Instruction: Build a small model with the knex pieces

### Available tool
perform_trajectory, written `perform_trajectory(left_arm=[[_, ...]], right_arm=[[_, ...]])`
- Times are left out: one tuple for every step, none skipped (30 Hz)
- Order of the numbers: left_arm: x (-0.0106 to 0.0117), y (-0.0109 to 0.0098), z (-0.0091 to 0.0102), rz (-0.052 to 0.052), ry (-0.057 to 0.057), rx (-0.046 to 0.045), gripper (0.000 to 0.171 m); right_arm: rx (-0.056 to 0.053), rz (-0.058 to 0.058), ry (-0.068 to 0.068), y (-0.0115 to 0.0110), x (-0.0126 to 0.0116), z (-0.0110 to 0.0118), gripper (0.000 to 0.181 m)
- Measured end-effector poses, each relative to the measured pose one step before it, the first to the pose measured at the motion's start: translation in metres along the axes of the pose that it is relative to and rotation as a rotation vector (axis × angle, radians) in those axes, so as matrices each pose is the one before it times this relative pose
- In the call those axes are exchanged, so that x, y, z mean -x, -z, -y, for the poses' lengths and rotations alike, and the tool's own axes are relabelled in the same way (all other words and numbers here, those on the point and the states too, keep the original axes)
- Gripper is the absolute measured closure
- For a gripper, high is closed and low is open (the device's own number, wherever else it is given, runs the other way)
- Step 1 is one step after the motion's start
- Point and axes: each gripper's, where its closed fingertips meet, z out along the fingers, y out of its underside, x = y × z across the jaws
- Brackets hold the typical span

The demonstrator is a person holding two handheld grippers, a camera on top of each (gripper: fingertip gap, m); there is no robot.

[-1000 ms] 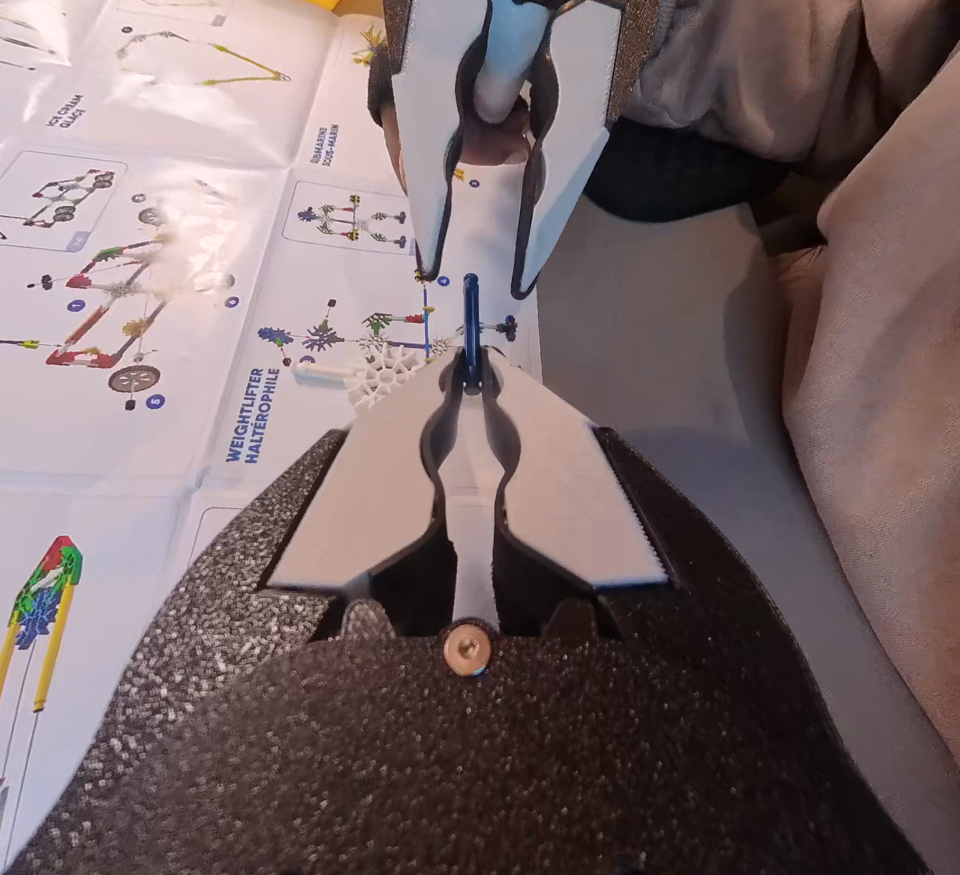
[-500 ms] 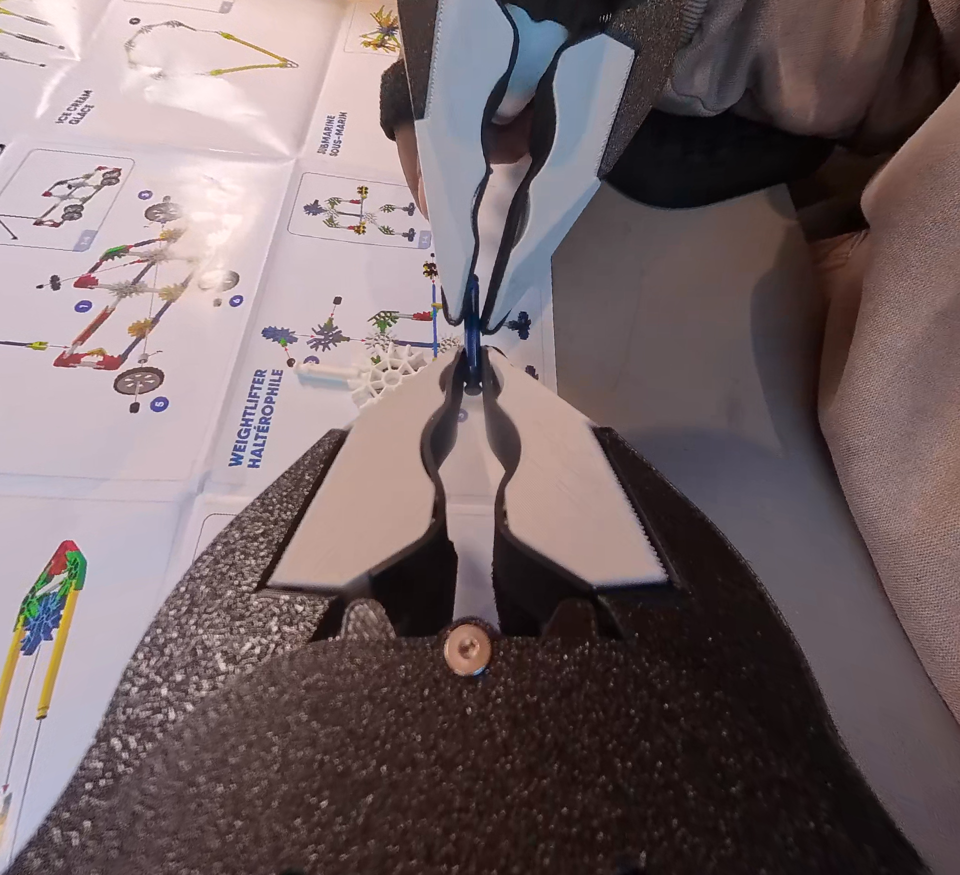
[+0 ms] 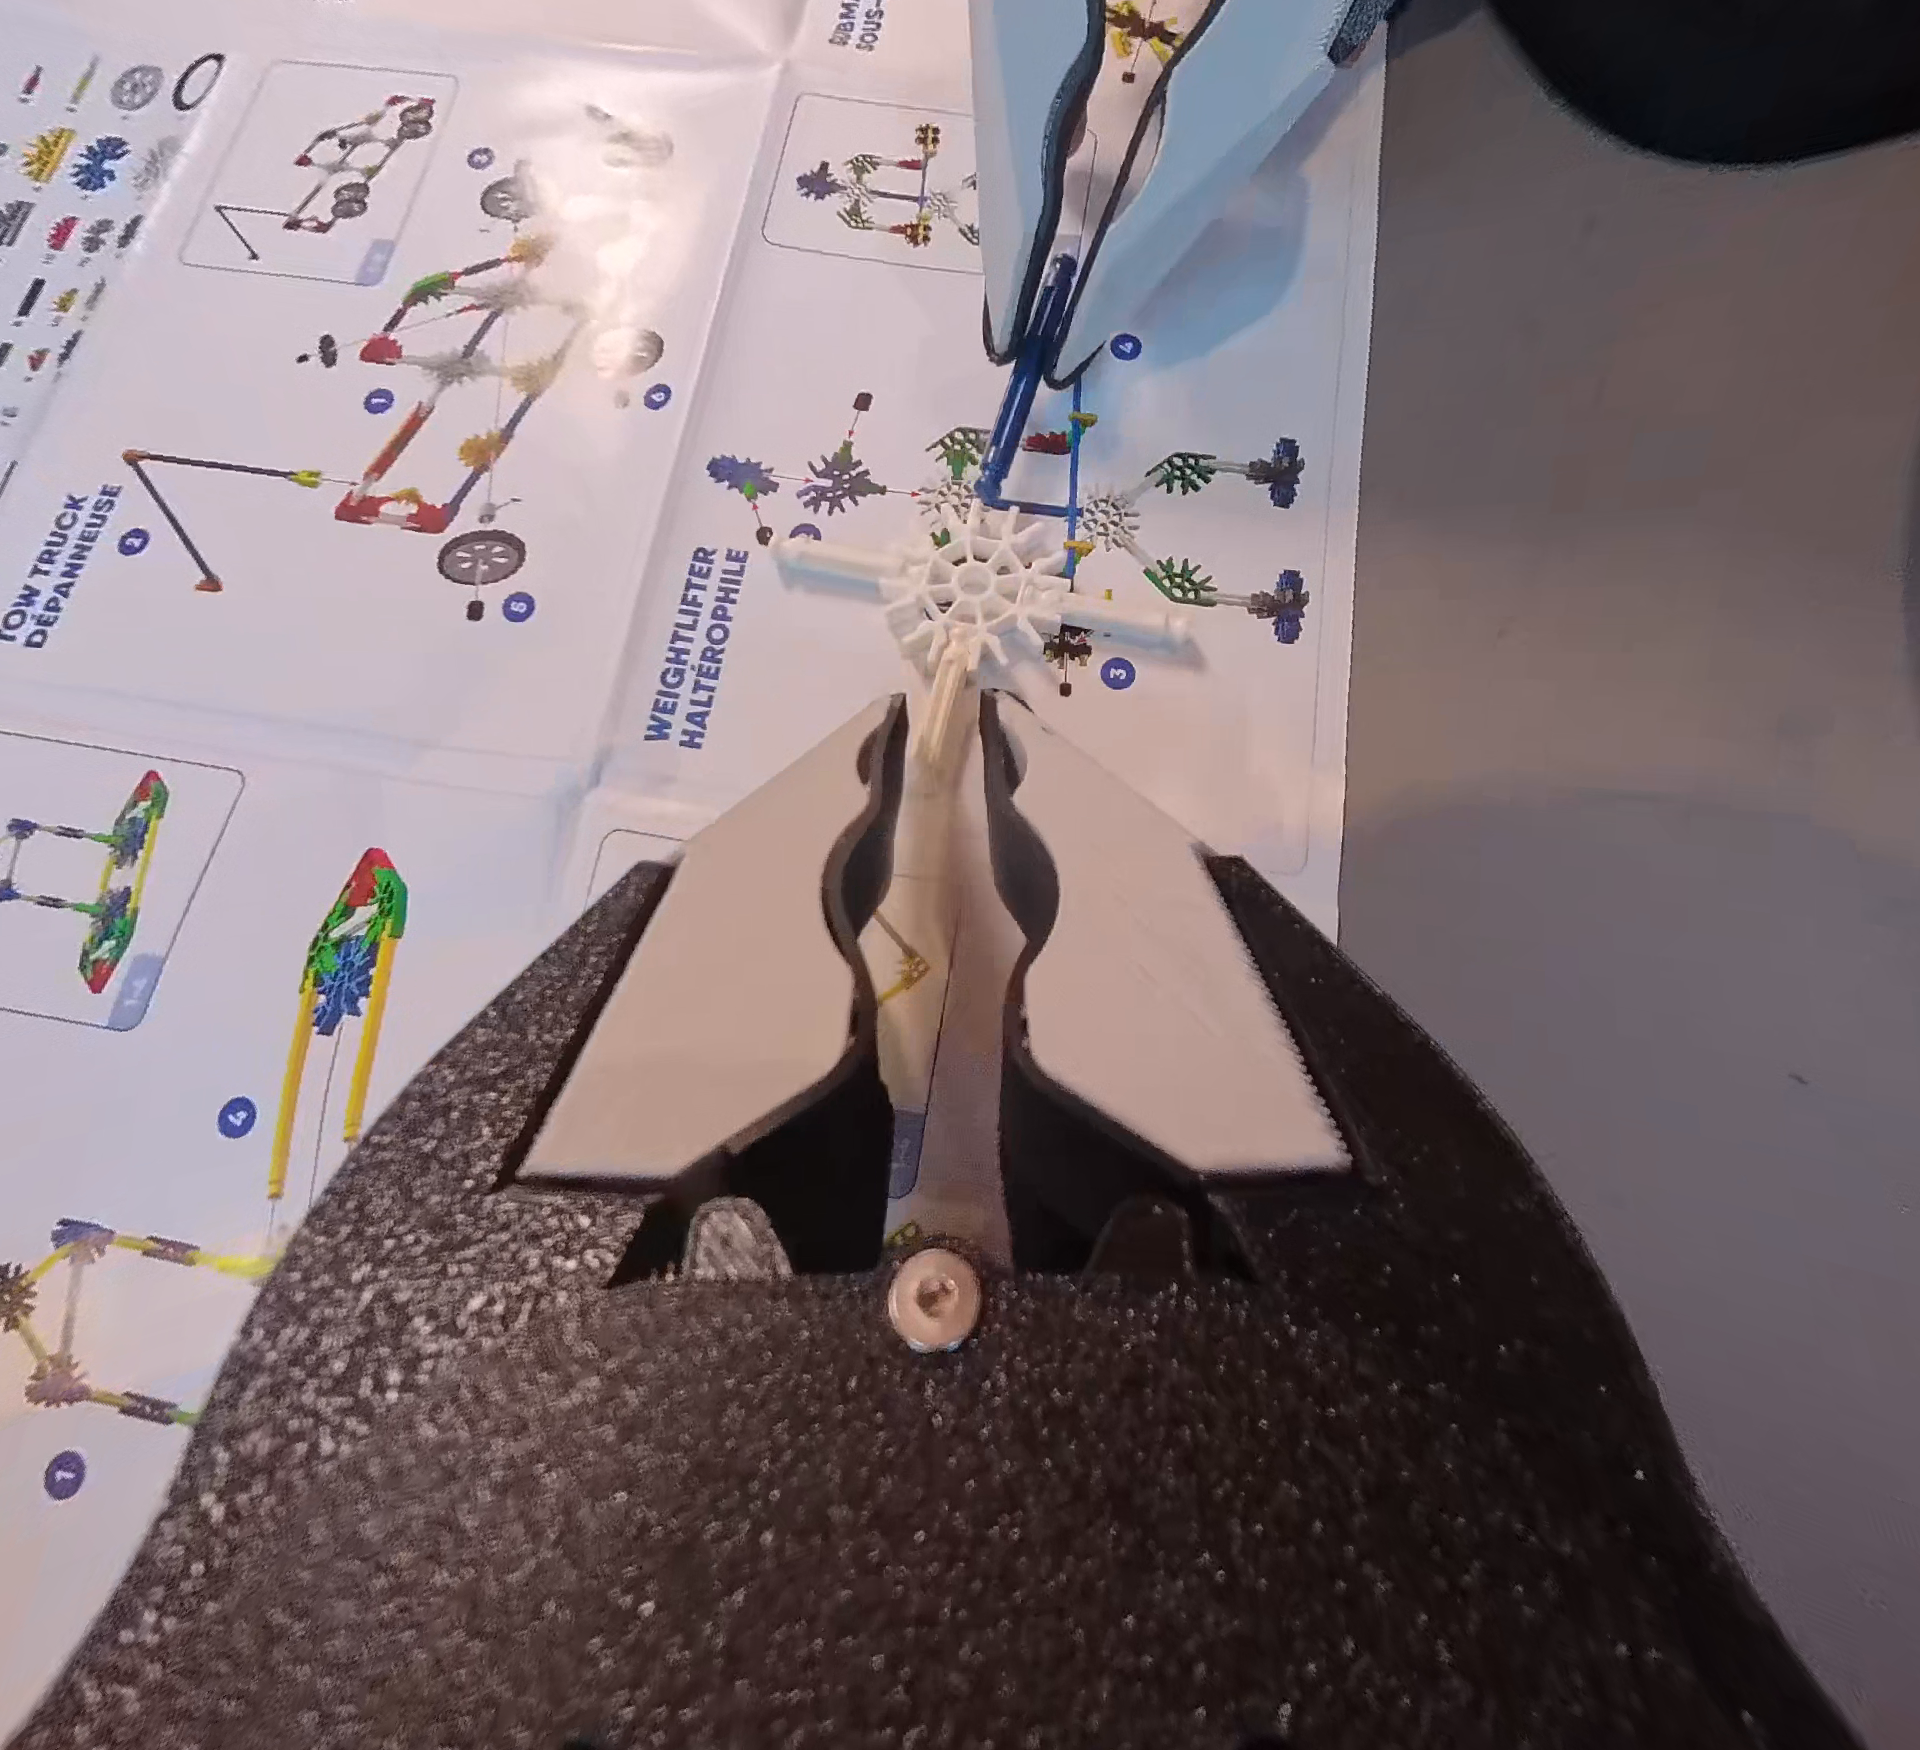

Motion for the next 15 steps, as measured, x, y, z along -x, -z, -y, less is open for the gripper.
perform_trajectory(left_arm=[[-0.00001,-0.00107,-0.00113,0.0083,-0.0098,0.00998,0.162],[-0.00058,-0.00083,-0.00063,0.0031,-0.0084,0.00604,0.163],[-0.00115,-0.00047,0.00000,0.0002,-0.0079,0.00269,0.164],[-0.00083,-0.00025,0.00047,0.0019,-0.0078,0.00105,0.167],[-0.00090,-0.00038,0.00064,0.0018,-0.0063,0.00055,0.168],[-0.00094,-0.00061,-0.00003,0.0001,-0.0053,0.00306,0.168],[-0.00039,-0.00054,-0.00027,0.0022,-0.0058,0.00314,0.168],[-0.00002,-0.00014,-0.00009,0.0022,-0.0045,0.00046,0.168],[-0.00005,0.00002,0.00002,-0.0009,-0.0003,-0.00060,0.168],[-0.00002,-0.00003,0.00006,-0.0019,0.0022,-0.00118,0.168],[0.00014,0.00005,-0.00004,-0.0014,0.0018,-0.00098,0.168],[-0.00007,0.00004,-0.00002,-0.0006,0.0005,-0.00029,0.168],[0.00010,0.00008,-0.00005,0.0000,-0.0001,-0.00055,0.168],[0.00012,0.00013,0.00006,0.0001,0.0001,-0.00084,0.168],[0.00024,0.00016,0.00001,0.0001,0.0002,-0.00072,0.168]], right_arm=[[0.0010,0.0027,0.0018,-0.00106,0.00102,0.00005,0.176],[0.0023,0.0016,0.0012,-0.00104,0.00065,0.00004,0.176],[0.0026,-0.0001,0.0035,-0.00102,0.00026,-0.00001,0.175],[0.0029,0.0010,0.0047,-0.00086,0.00052,0.00001,0.175],[0.0049,0.0022,0.0049,-0.00093,0.00055,-0.00021,0.175],[0.0034,-0.0007,0.0049,-0.00082,0.00006,-0.00009,0.175],[-0.0015,0.0011,0.0034,-0.00032,0.00028,0.00039,0.175],[0.0002,0.0004,0.0015,-0.00020,-0.00002,0.00021,0.175],[0.0014,-0.0006,0.0023,-0.00018,0.00003,-0.00012,0.175],[0.0056,-0.0024,0.0053,-0.00031,-0.00008,-0.00044,0.175],[0.0031,-0.0039,0.0075,-0.00006,-0.00023,0.00026,0.175],[0.0045,-0.0089,0.0086,0.00006,-0.00096,0.00024,0.173],[0.0032,-0.0079,0.0060,0.00018,-0.00109,0.00021,0.169],[-0.0024,0.0027,0.0013,0.00020,0.00038,0.00072,0.165],[-0.0067,0.0043,-0.0047,0.00017,0.00043,0.00114,0.163]])
